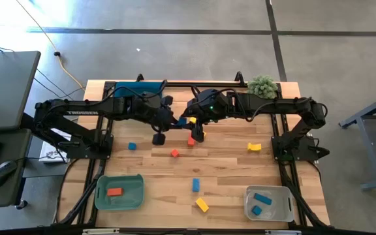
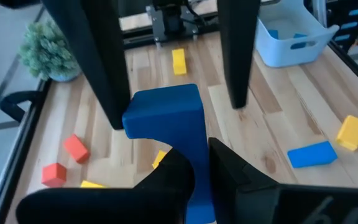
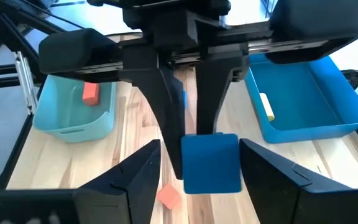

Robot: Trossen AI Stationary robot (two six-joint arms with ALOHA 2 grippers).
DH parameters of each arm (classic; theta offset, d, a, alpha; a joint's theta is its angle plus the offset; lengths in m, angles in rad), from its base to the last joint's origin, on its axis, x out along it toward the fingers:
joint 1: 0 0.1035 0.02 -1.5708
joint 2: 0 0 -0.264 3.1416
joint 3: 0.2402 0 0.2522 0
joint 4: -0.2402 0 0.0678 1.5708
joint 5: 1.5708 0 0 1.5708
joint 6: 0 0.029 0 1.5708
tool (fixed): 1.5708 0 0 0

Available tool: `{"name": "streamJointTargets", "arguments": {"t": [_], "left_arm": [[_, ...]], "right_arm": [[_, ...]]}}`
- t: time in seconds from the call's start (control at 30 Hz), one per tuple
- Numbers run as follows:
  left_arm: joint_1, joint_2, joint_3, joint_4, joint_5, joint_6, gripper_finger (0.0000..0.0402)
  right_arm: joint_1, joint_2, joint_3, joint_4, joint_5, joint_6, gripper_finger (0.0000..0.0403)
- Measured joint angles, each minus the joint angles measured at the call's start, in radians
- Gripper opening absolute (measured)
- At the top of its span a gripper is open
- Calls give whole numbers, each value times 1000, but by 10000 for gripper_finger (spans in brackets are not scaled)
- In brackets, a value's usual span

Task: Sort & place blocks by color
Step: Put the top right blue block into the white bin

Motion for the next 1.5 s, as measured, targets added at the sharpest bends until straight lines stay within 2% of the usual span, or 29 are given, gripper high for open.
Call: {"name": "streamJointTargets", "arguments": {"t": [0.37, 0.47, 0.63, 0.87, 1.2, 1.5], "left_arm": [[0, 0, 0, 54, -7, -7, 19], [0, 0, 0, 55, -8, -16, 19], [-1, 1, 0, 51, -12, -20, 19], [-1, 1, 0, 52, -16, -26, 22], [0, 1, 0, 54, -49, -24, 89], [0, 2, 0, -34, -52, -25, 166]], "right_arm": [[-1, 0, 0, -1, 11, 0, 202], [-1, 0, 0, -2, 11, 0, 181], [-1, 0, 0, -6, 15, -8, 107], [-1, 0, 0, -6, 13, -4, 107], [0, 0, 0, -19, 43, 70, 107], [4, 1, 0, -167, 40, 192, 107]]}}
